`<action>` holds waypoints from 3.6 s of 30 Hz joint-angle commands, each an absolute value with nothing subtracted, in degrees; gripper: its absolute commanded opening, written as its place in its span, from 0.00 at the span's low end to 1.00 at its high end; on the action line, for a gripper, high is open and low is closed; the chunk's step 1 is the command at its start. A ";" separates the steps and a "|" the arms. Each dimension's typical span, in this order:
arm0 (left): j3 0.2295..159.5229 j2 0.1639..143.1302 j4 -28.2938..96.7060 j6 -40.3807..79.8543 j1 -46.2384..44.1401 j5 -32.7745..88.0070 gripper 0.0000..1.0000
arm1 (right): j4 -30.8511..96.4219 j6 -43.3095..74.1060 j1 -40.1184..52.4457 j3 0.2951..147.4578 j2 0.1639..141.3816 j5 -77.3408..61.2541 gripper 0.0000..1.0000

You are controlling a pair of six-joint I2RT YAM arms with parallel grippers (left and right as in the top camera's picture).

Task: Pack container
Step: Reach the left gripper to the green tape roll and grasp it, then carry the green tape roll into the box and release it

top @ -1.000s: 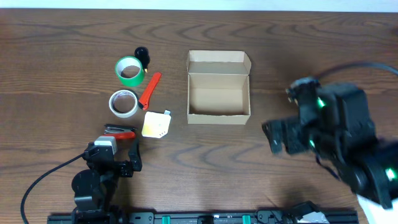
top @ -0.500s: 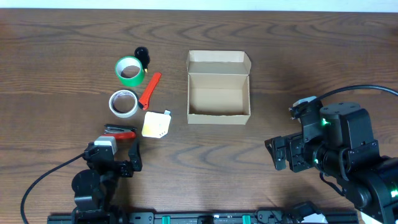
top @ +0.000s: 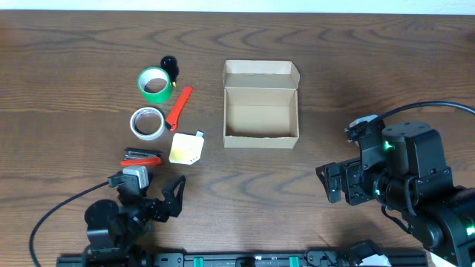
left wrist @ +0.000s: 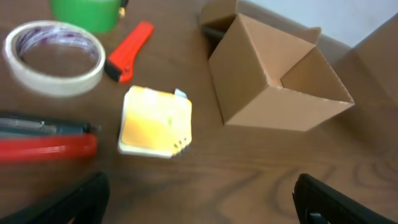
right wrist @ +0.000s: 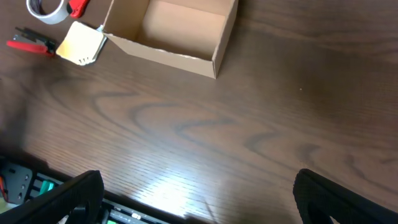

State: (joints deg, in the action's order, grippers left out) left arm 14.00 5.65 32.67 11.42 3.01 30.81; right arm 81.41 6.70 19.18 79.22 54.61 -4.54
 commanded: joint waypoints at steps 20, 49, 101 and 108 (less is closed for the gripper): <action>64.10 74.13 33.67 -7.27 2.63 5.30 0.95 | 81.54 6.13 18.79 78.83 54.28 -4.95 0.99; 78.96 117.30 15.14 -7.29 2.57 -0.62 0.94 | 81.54 6.13 18.79 78.83 54.28 -4.95 0.99; 96.51 105.49 49.58 -16.97 -29.47 8.71 0.06 | 81.54 6.13 18.79 78.83 54.28 -4.95 0.99; 94.94 109.62 45.98 -16.25 -30.81 7.90 0.06 | 81.54 6.13 18.79 78.83 54.28 -4.95 0.99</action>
State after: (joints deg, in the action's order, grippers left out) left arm 95.15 108.05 46.85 -15.53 -30.46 8.60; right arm 81.43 6.70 19.18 78.89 54.59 -4.56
